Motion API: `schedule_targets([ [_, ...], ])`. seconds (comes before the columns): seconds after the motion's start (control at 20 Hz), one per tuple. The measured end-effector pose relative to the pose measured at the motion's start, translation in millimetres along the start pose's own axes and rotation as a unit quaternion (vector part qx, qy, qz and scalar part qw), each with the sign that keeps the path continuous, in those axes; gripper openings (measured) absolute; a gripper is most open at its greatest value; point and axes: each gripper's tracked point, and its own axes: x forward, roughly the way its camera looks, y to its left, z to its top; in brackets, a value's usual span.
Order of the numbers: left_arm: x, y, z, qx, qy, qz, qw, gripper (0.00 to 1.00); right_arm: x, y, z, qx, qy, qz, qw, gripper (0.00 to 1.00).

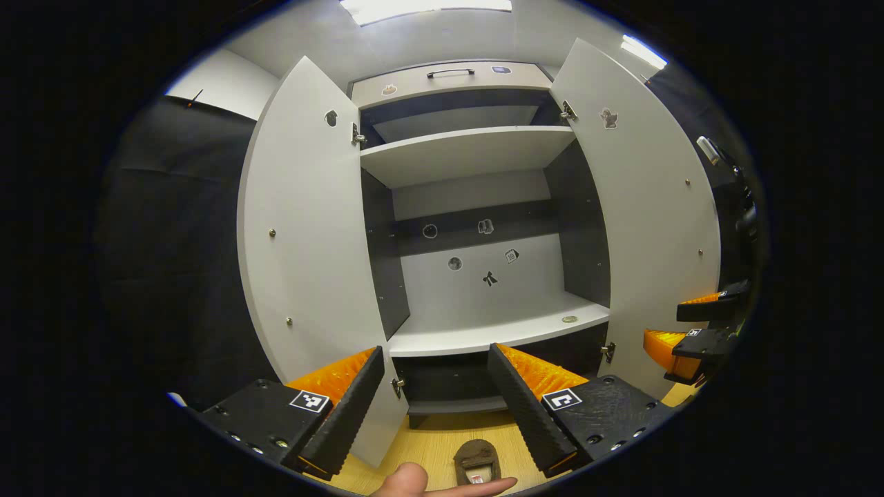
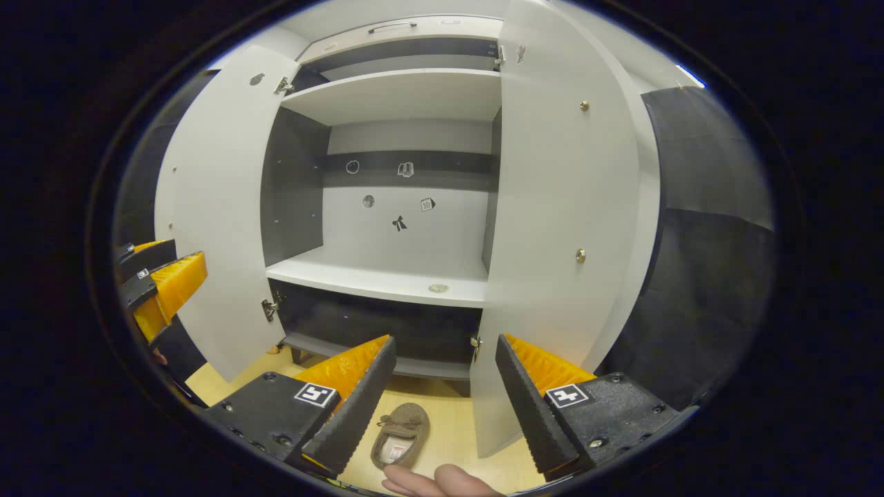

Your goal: Grab one shoe with the right hand and put it into the shoe cabinet, grab the other shoe with the left hand and put it into the shoe cabinet; then close the right door with the right hand and the left door with the left hand.

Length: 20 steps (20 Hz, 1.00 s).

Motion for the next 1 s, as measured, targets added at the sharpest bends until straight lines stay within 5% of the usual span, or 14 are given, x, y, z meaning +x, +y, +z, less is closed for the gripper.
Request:
schedule_targets([
  [0.6, 9, 6, -26, 0.013, 0.029, 0.002, 0.999, 0.96, 20, 17, -30, -0.010, 0.044, 0.016, 0.999, 0.96],
  [1.0, 2, 29, -41, 0.031, 0.053, 0.025, 0.998, 0.96, 35, 54, -74, -0.024, 0.089, 0.061, 0.994, 0.96],
])
